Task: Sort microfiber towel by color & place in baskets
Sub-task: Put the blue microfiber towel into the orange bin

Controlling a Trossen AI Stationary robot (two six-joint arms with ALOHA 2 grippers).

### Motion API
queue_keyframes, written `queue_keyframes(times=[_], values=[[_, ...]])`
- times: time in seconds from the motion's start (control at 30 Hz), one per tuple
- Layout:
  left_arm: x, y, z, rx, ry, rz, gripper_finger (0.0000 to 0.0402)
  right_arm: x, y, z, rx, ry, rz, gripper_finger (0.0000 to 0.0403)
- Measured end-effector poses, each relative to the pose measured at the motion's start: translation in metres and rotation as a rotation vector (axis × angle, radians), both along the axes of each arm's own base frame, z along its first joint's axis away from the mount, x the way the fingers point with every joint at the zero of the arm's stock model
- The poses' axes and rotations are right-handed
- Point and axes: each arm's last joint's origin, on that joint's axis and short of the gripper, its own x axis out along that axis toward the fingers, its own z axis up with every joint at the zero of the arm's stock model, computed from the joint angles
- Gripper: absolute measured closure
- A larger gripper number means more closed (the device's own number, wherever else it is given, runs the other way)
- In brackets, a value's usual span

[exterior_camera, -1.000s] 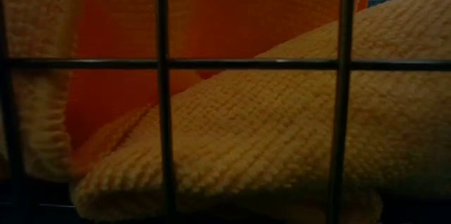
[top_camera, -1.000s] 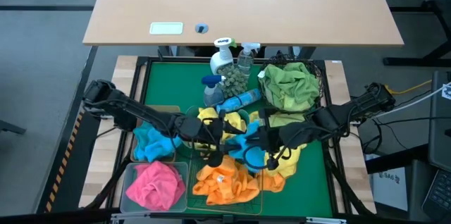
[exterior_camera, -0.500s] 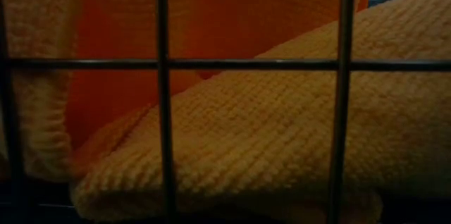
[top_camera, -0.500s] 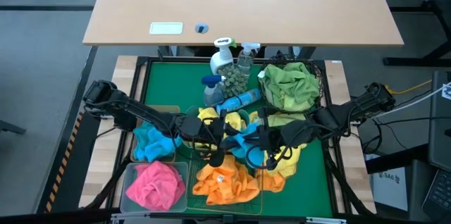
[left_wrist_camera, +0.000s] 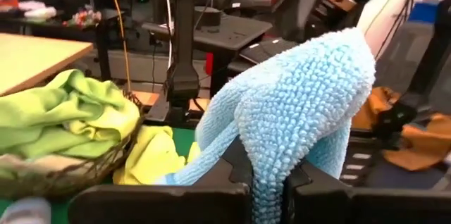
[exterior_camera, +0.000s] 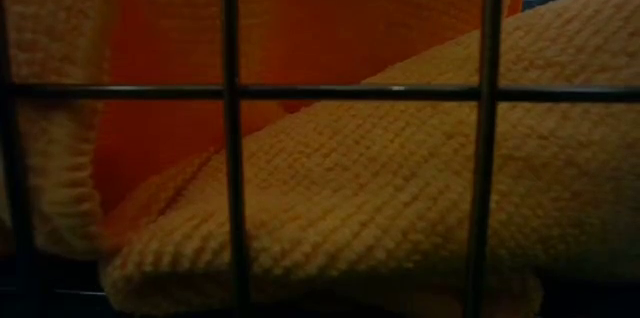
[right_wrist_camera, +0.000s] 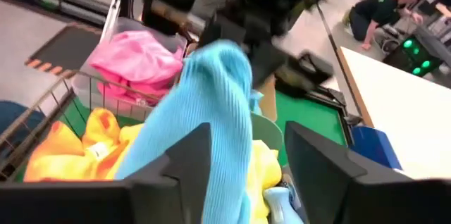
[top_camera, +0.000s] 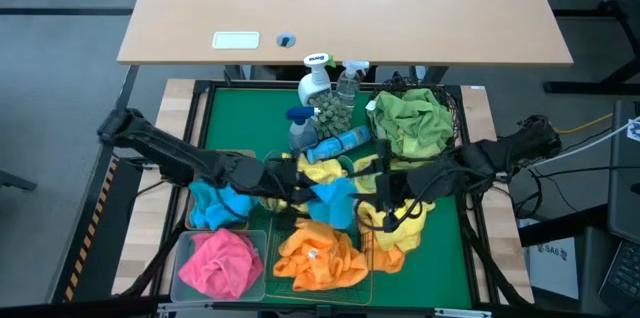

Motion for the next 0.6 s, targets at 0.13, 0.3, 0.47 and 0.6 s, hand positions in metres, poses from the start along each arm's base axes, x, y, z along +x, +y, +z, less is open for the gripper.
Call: queue_keyframes(times=[0.13,0.3,0.47,0.6], values=[[-0.034,0.003,0.022,-0.077,0.036,0.01,0.0396,-0.009,-0.005,0.015,0.069,0.022,-0.039,0.0202],[-0.084,0.009,0.043,-0.231,0.091,-0.02,0.0396,-0.017,-0.008,0.016,0.113,0.103,-0.055,0.0199],[-0.129,0.012,0.049,-0.418,0.235,-0.14,0.0396,-0.021,-0.008,0.008,0.156,0.204,-0.029,0.0204],[-0.155,0.011,0.044,-0.527,0.396,-0.209,0.0396,-0.023,-0.008,0.006,0.185,0.243,-0.028,0.0205]])
